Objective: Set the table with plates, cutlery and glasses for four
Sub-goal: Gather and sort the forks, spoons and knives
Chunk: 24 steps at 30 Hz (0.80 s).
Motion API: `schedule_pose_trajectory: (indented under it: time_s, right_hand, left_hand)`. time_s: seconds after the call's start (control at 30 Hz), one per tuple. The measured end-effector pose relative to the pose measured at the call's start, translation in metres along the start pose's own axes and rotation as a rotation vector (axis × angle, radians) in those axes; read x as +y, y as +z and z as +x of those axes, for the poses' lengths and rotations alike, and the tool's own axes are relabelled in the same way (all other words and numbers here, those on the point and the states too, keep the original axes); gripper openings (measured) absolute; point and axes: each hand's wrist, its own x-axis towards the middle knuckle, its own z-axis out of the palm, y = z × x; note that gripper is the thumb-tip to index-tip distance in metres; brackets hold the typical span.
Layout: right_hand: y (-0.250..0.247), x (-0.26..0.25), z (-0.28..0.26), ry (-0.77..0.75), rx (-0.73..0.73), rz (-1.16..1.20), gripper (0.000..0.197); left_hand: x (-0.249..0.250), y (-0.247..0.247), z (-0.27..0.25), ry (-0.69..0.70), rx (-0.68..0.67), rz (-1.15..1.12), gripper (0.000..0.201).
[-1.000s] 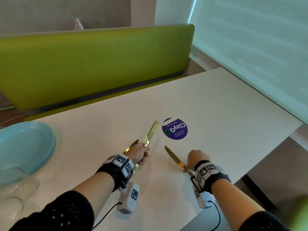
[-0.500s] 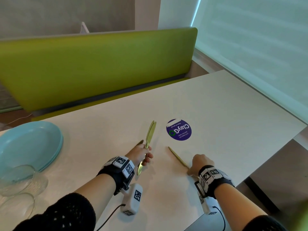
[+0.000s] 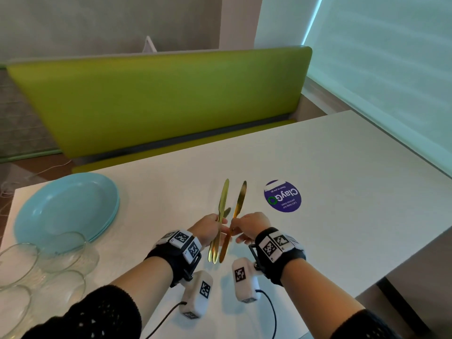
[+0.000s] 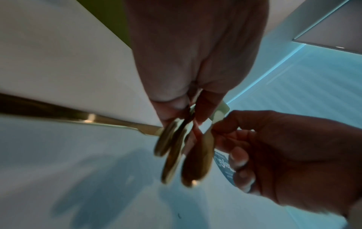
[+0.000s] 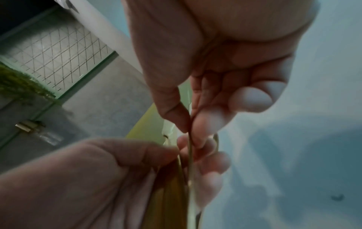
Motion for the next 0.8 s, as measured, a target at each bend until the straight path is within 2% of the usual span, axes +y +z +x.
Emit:
schedule_pose_trajectory:
  time_s: [0.13, 0.33, 0.43, 0.5, 0.53, 0.6, 0.7, 0.8]
  right_hand:
    - [0.026, -0.013, 0.002, -0.041, -0.022, -0.056, 0.031]
    - [0.053, -0.039, -0.001, -0.061, -0.038, -0.234, 0.035]
    - [0.063, -0.044, -0.003, -0.134, -0.098, -0.287, 0.031]
    - [0.068, -0.044, -0.004, -0.146, -0.167, -0.308, 0.018]
    - [0.069, -0.044, -0.005, -0.138, -0.154, -0.262, 0.013]
    - [0.066, -0.043, 0.001, -0.133, -0.178, -0.302, 0.016]
    - [0.067, -0.034, 0.017, -0.047, -0.078, -0.334, 0.028]
    - [0.076, -0.025, 0.027, 0.012, 0.007, -0.289, 0.026]
  left_hand:
    - [-0.005, -0.015, -0.009, -0.011, -0.040, -0.017, 0.020]
    - [-0.018, -0.042, -0.015, 0.002, 0.002, 0.045, 0.020]
    - [-0.023, -0.051, -0.017, 0.001, 0.016, 0.073, 0.020]
    - [-0.026, -0.057, -0.018, 0.005, 0.025, 0.082, 0.019]
    - [-0.027, -0.060, -0.018, -0.002, 0.055, 0.082, 0.021]
    - [-0.029, -0.066, -0.018, -0.036, 0.124, 0.036, 0.024]
    - [-0.031, -0.074, -0.018, -0.040, 0.204, -0.012, 0.028]
    - [-0.031, -0.080, -0.018, -0.031, 0.249, -0.030, 0.029]
